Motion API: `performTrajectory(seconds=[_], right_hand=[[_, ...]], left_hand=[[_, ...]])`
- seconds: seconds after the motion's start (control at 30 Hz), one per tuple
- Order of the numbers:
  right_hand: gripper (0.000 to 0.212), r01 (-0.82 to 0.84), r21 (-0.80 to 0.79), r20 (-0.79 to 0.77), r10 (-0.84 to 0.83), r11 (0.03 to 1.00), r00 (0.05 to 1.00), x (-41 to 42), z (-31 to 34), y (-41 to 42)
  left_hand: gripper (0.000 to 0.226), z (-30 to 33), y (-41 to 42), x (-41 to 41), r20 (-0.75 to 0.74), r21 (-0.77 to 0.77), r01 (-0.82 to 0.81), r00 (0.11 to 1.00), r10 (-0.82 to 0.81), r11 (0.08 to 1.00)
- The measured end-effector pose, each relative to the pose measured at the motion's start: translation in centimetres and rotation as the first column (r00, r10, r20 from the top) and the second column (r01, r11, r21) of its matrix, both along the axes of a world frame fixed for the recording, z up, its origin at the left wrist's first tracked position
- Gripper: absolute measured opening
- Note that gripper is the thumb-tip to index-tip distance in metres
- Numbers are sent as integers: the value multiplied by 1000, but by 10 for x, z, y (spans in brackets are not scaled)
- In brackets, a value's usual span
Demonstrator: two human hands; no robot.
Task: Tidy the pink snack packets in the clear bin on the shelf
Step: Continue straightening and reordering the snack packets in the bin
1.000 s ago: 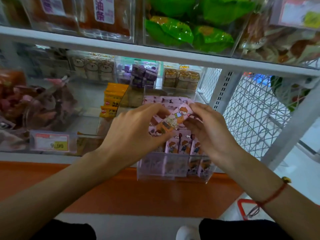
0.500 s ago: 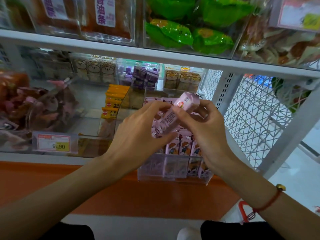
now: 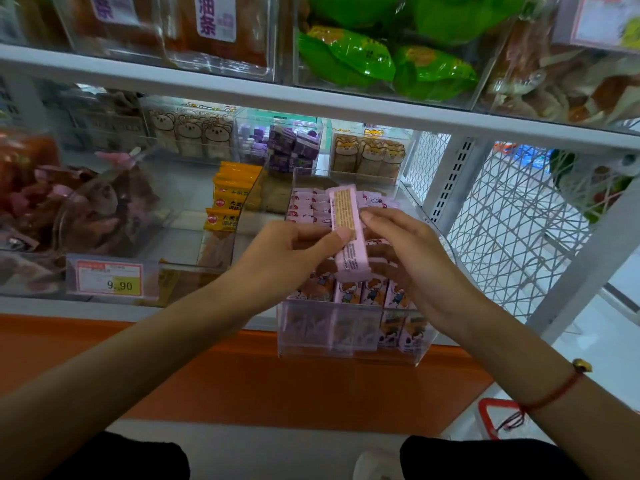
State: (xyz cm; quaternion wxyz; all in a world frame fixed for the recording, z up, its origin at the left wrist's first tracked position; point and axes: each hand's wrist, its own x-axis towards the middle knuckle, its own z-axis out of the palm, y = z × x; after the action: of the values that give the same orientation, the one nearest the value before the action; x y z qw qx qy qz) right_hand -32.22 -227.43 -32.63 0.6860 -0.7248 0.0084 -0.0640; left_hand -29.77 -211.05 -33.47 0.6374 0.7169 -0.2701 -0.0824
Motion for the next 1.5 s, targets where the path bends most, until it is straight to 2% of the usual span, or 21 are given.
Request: performTrajectory(seconds=[0.1,0.2,0.3,0.47,0.53,0.6,0.67,0.73,0.8,0.9,0.97,1.03,1.1,1.17,1.2,1.27,1.33,1.43,1.5], right_hand=[[34,8,-89,101,1,996,995,-1,1,2],[38,12,-259,309,71,966,948,-6,3,5],[34,-47,-360,417,206,932,885,-10,3,6],[35,-70,-358,410,224,931,884,-9,2,3],[43,-52,-386,398,217,921,892,-8,1,1],[57,-16,-443,377,203,896,904,-6,-2,0],[64,-1,-464,365,192,886,911,-6,-5,2],[57,-3,-431,373,181,903,910,-7,-6,5],[45,9,-405,390,164,914,906,-8,-5,7],[43,-36,-409,313,177,912,933,-7,-3,5],[41,-78,-376,253,183,923,950,-5,-4,3],[36,-96,-290,215,162,952,963,-5,-4,0],[34,-104,-109,163,121,989,979,-3,-2,-5],[43,-112,121,141,95,986,985,-1,0,-9],[48,-112,183,151,84,977,985,-1,2,-10],[51,-91,212,169,55,973,984,-1,4,-9],[42,-53,218,164,17,975,986,-1,4,-7],[27,-16,205,132,-11,979,991,2,2,-10],[32,-2,157,124,-18,988,992,3,1,-12]], left_hand=[[17,3,1,1,155,18,-56,987,52,998],[34,4,5,2,387,63,-204,907,165,977],[38,8,9,2,462,21,-247,862,210,969],[36,10,8,0,442,22,-187,883,158,982],[35,8,8,3,425,21,-184,891,158,983],[33,7,8,6,337,-45,-183,923,187,982],[31,7,7,7,181,-142,-173,963,198,975],[38,6,5,7,76,-190,-170,979,188,967],[49,6,6,7,37,-188,-182,981,192,965],[79,7,12,10,44,-196,-215,973,227,957],[89,9,15,10,89,-191,-198,972,218,961],[76,10,16,9,144,-162,-164,972,187,973],[53,10,15,9,152,-149,-183,967,205,972],[43,8,16,11,122,-171,-231,960,253,958],[42,8,15,11,108,-181,-250,956,272,951],[42,8,13,11,87,-187,-274,952,294,943],[41,7,12,10,88,-176,-273,952,292,946],[38,8,12,9,170,-98,-248,950,261,964],[28,9,13,9,209,-91,-244,943,258,965]])
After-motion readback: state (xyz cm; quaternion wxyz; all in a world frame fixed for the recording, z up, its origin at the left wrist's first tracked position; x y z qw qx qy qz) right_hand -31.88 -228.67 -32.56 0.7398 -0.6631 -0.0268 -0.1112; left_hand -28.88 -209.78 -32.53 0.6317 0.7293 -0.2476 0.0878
